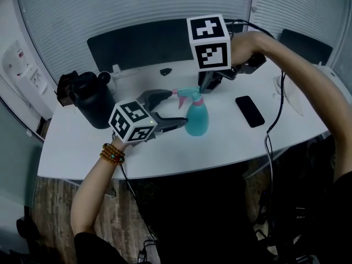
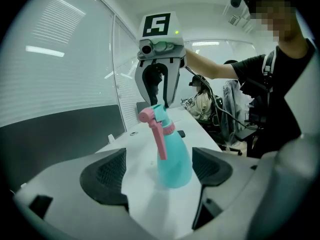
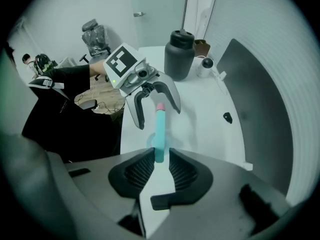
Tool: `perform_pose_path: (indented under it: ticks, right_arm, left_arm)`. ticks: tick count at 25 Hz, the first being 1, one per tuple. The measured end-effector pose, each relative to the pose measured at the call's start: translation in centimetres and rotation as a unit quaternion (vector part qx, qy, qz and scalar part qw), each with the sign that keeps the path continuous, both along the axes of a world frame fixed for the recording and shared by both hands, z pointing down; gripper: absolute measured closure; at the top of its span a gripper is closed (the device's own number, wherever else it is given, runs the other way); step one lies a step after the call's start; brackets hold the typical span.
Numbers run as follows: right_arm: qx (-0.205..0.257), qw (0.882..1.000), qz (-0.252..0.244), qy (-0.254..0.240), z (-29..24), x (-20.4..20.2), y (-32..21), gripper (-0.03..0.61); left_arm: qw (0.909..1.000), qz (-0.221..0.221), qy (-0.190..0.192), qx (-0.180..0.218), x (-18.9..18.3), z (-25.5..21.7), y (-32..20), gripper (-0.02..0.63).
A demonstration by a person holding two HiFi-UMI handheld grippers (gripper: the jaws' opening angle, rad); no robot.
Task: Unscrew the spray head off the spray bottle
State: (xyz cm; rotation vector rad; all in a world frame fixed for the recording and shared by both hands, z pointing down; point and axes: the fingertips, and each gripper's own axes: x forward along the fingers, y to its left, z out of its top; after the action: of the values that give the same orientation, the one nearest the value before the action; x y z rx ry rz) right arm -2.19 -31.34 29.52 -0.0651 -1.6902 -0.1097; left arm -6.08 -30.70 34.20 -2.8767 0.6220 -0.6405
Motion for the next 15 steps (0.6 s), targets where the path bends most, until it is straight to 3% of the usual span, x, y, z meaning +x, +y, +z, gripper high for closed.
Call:
perform_pose_path:
  ticks: [3,6,9,11,15]
  right_arm:
    - [0.007,0.999,0.003,-0.039,-1.1,0.3,-0.4,0.491]
    - [0.009,0.994,0.009,-0.108,-3.4,1.0,-0.4,0.491]
    - [0.029,0.977,0.014,-0.213,-6.2,1.5,-0.6,0.492]
    - [0.049,0.945,0.005,-0.322,-8.8,1.8,0.4,0.492]
    - [0.053,0.844,0.009,-0.533,-12.4,4.6,5.0,0.493]
  left_arm:
    - [0.9999,-0.006,-0.001,0.008,-0.8,-0.4,0.1,0.207]
    - [0.9996,-0.020,0.020,0.008,-2.2,-1.3,0.2,0.207]
    - [0.9979,-0.031,0.049,0.029,-3.7,-3.0,0.9,0.207]
    - [0.9941,-0.032,0.086,0.057,-4.7,-4.9,2.3,0.209]
    - [0.9826,-0.020,0.157,0.097,-5.4,-8.2,5.6,0.244]
